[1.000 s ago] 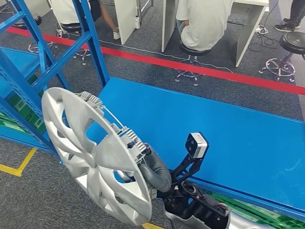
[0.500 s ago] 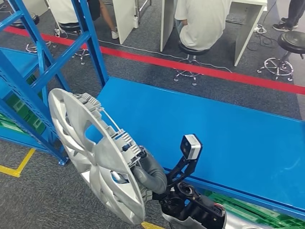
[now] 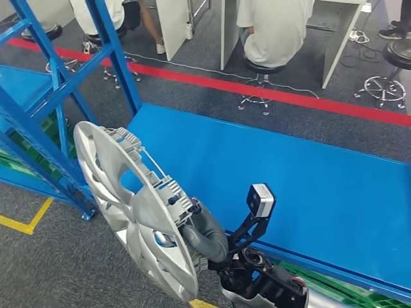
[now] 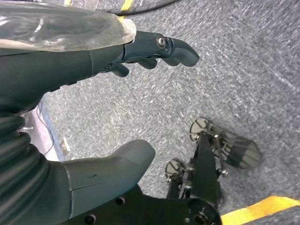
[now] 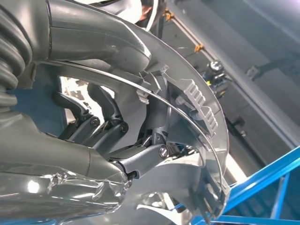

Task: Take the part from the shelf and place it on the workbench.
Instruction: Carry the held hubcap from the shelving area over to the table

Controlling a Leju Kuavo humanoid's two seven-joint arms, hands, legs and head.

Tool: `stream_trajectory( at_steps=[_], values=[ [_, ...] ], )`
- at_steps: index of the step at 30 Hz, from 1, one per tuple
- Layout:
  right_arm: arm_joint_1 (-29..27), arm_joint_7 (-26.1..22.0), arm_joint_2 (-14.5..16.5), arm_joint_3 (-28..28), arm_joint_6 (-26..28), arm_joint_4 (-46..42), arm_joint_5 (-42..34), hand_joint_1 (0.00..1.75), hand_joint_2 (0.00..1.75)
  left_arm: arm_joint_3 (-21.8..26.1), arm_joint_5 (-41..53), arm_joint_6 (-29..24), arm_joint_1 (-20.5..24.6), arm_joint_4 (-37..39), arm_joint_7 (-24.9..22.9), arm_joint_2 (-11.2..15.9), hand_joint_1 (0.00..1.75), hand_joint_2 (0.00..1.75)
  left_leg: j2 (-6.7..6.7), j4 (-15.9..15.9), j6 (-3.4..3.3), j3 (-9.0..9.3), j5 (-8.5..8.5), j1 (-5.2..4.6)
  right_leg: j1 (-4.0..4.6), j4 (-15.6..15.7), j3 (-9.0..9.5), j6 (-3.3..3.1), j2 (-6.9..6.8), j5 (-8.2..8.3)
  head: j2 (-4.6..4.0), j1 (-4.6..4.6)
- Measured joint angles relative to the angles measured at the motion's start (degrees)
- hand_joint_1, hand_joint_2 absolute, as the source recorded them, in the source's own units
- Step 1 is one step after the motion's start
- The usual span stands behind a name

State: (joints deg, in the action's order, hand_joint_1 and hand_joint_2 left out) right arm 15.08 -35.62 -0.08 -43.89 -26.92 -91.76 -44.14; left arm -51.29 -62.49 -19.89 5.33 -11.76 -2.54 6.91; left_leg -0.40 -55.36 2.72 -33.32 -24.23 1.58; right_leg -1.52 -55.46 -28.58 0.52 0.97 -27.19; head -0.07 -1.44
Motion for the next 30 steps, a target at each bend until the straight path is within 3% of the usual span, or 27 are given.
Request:
stream_trajectory(
  at_steps=[2, 4, 5, 6, 7, 9, 11, 12, 14, 15, 16, 18, 19, 20, 21, 22, 24, 26, 27, 30],
  values=[
    [0.03, 0.01, 0.01, 0.0, 0.05, 0.0, 0.02, 1.75, 1.75, -0.13, 0.0, 0.0, 0.05, 0.01, 0.01, -0.05, 0.0, 1.75, 0.12, -5.75, 0.19, -2.56, -4.62, 0.08, 0.15, 0.11, -1.21, -1.15, -0.22, 0.91, 0.0, 0.87],
    [-0.03, 0.04, 0.01, -0.02, 0.09, 0.01, 0.05, 1.75, 1.75, -0.2, 0.01, 0.0, 0.09, 0.01, 0.03, -0.1, 0.0, 1.75, 0.14, -13.75, 0.21, -5.48, -9.11, 0.05, 0.56, 0.09, -2.65, -1.79, -0.35, 1.87, 0.0, 1.64],
    [-0.06, 0.06, 0.01, -0.03, 0.1, 0.02, 0.08, 1.75, 1.75, -0.27, 0.0, 0.0, 0.09, 0.01, 0.04, -0.1, 0.0, 1.75, 0.13, -16.14, 0.15, -5.95, -9.78, 0.01, 0.79, 0.08, -3.35, -1.92, -0.39, 2.38, 0.0, 1.83],
    [-0.08, 0.08, 0.01, -0.05, 0.1, 0.03, 0.11, 1.75, 1.75, -0.34, -0.01, 0.0, 0.08, 0.01, 0.04, -0.1, 0.0, 1.75, 0.12, -16.43, -0.03, -5.37, -9.23, -0.04, 1.01, 0.07, -4.0, -1.98, -0.39, 2.87, 0.0, 1.96],
    [-0.09, 0.09, 0.01, -0.07, 0.1, 0.04, 0.13, 1.75, 1.75, -0.4, -0.01, 0.0, 0.09, 0.01, 0.04, -0.11, 0.0, 1.75, 0.12, -14.48, -0.33, -3.65, -7.8, -0.14, 1.2, 0.07, -4.6, -2.0, -0.37, 3.36, 0.0, 2.03],
    [-0.07, 0.1, 0.02, -0.09, 0.09, 0.03, 0.14, 1.75, 1.75, -0.5, -0.02, 0.0, 0.25, 0.01, 0.04, -0.06, 0.0, 1.75, 0.09, -6.3, -1.29, 2.2, -5.19, -0.61, 1.48, 0.06, -5.53, -1.89, -0.33, 4.27, 0.0, 2.12],
    [-0.05, 0.09, 0.03, -0.09, 0.07, 0.02, 0.14, 1.75, 1.75, -0.55, -0.05, -0.01, 0.53, 0.01, 0.05, 0.01, 0.0, 1.75, 0.18, 0.82, -2.0, 6.65, -4.49, -1.19, 1.61, 0.08, -6.04, -1.47, -0.42, 5.15, 0.0, 2.02],
    [-0.05, 0.08, 0.03, -0.09, 0.05, 0.02, 0.14, 1.75, 1.75, -0.57, -0.07, -0.03, 0.63, 0.01, 0.06, 0.03, 0.0, 1.75, 0.23, 2.42, -2.2, 7.45, -4.49, -1.47, 1.56, 0.14, -6.17, -1.14, -0.51, 5.58, 0.0, 1.91],
    [-0.06, 0.08, 0.02, -0.11, 0.01, 0.03, 0.14, 1.75, 1.75, -0.61, -0.12, -0.06, 0.68, 0.01, 0.07, -0.03, 0.0, 1.75, 0.43, 3.11, -2.7, 6.94, -3.61, -1.59, 1.36, 0.23, -6.44, -0.38, -0.62, 6.18, 0.0, 1.75],
    [-0.08, 0.08, 0.01, -0.11, 0.0, 0.03, 0.15, 1.75, 1.75, -0.62, -0.14, -0.09, 0.65, 0.01, 0.07, -0.06, 0.0, 1.75, 0.58, 3.26, -3.1, 6.54, -3.04, -1.49, 1.27, -0.35, -6.85, -0.04, -0.63, 5.32, 0.0, 1.75],
    [-0.1, 0.08, 0.0, -0.11, -0.01, 0.04, 0.17, 1.75, 1.75, -0.64, -0.13, -0.11, 0.61, 0.01, 0.1, -0.08, 0.0, 1.75, 0.77, 3.44, -3.52, 6.03, -2.4, -1.36, 1.2, -1.9, -7.49, 0.25, -0.62, 3.39, 0.0, 1.62],
    [-0.11, 0.07, -0.01, -0.1, -0.01, 0.1, 0.31, 1.75, 1.75, -0.69, 0.05, -0.28, 0.58, 0.01, 0.36, -0.09, 0.0, 1.75, 0.97, 3.5, -4.02, 4.68, -1.41, -1.28, 1.03, -8.4, -9.43, 0.74, -0.63, -2.53, 0.0, 1.17],
    [-0.14, 0.07, -0.01, -0.1, -0.01, 0.14, 0.43, 1.75, 1.75, -0.75, 0.21, -0.41, 0.57, 0.01, 0.49, -0.09, 0.0, 1.75, 0.99, 3.49, -4.07, 3.99, -0.94, -1.28, 0.97, -12.43, -10.28, 0.95, -0.64, -4.79, 0.0, 0.92],
    [-0.16, 0.06, -0.01, -0.09, -0.01, 0.2, 0.54, 1.75, 1.75, -0.84, 0.36, -0.53, 0.56, 0.01, 0.57, -0.1, 0.0, 1.75, 1.0, 3.47, -4.0, 3.28, -0.48, -1.28, 0.94, -15.68, -10.7, 1.15, -0.64, -5.67, 0.0, 0.73],
    [-0.19, 0.06, -0.01, -0.09, 0.0, 0.25, 0.64, 1.75, 1.75, -0.94, 0.49, -0.62, 0.54, 0.01, 0.52, -0.13, 0.0, 1.75, 1.02, 3.41, -3.87, 2.59, 0.03, -1.27, 0.93, -17.32, -10.32, 1.29, -0.65, -5.15, 0.0, 0.57],
    [-0.21, 0.07, -0.01, -0.09, 0.02, 0.3, 0.76, 1.75, 1.75, -1.03, 0.58, -0.65, 0.5, 0.01, 0.43, -0.16, 0.0, 1.75, 1.05, 3.32, -3.71, 1.97, 0.48, -1.23, 0.91, -16.76, -8.89, 1.38, -0.67, -3.65, 0.0, 0.38],
    [-0.19, 0.11, -0.01, -0.08, 0.09, 0.37, 1.04, 1.75, 1.75, -1.11, 0.69, -0.66, 0.45, 0.01, 0.26, -0.24, 0.0, 1.75, 1.04, 2.95, -3.29, 1.04, 1.12, -1.17, 0.89, -9.65, -3.23, 1.34, -0.72, -1.0, 0.0, -0.03],
    [-0.13, 0.14, -0.01, -0.04, 0.2, 0.37, 1.43, 1.75, 1.75, -1.15, 0.83, -0.63, 0.44, 0.01, 0.3, -0.27, 0.0, 1.75, 0.98, 2.34, -2.73, 0.48, 1.54, -1.29, 1.03, -1.54, 2.06, 0.79, -0.61, -1.37, 0.0, -0.43],
    [-0.12, 0.14, -0.01, 0.01, 0.26, 0.37, 1.62, 1.75, 1.75, -1.18, 0.91, -0.6, 0.45, 0.01, 0.36, -0.26, 0.0, 1.75, 0.94, 2.12, -2.38, 0.29, 1.77, -1.38, 1.11, 0.57, 3.14, 0.33, -0.53, -2.01, 0.0, -0.49],
    [-0.2, 0.09, -0.01, 0.2, 0.37, 0.37, 2.23, 1.75, 1.75, -1.38, 1.1, -0.45, 0.46, 0.02, 0.54, -0.19, 0.0, 1.75, 0.84, 1.42, -1.27, -0.23, 1.77, -1.28, 1.12, 1.53, 2.73, -1.3, -0.58, -1.88, 0.0, -0.06]
  ],
)
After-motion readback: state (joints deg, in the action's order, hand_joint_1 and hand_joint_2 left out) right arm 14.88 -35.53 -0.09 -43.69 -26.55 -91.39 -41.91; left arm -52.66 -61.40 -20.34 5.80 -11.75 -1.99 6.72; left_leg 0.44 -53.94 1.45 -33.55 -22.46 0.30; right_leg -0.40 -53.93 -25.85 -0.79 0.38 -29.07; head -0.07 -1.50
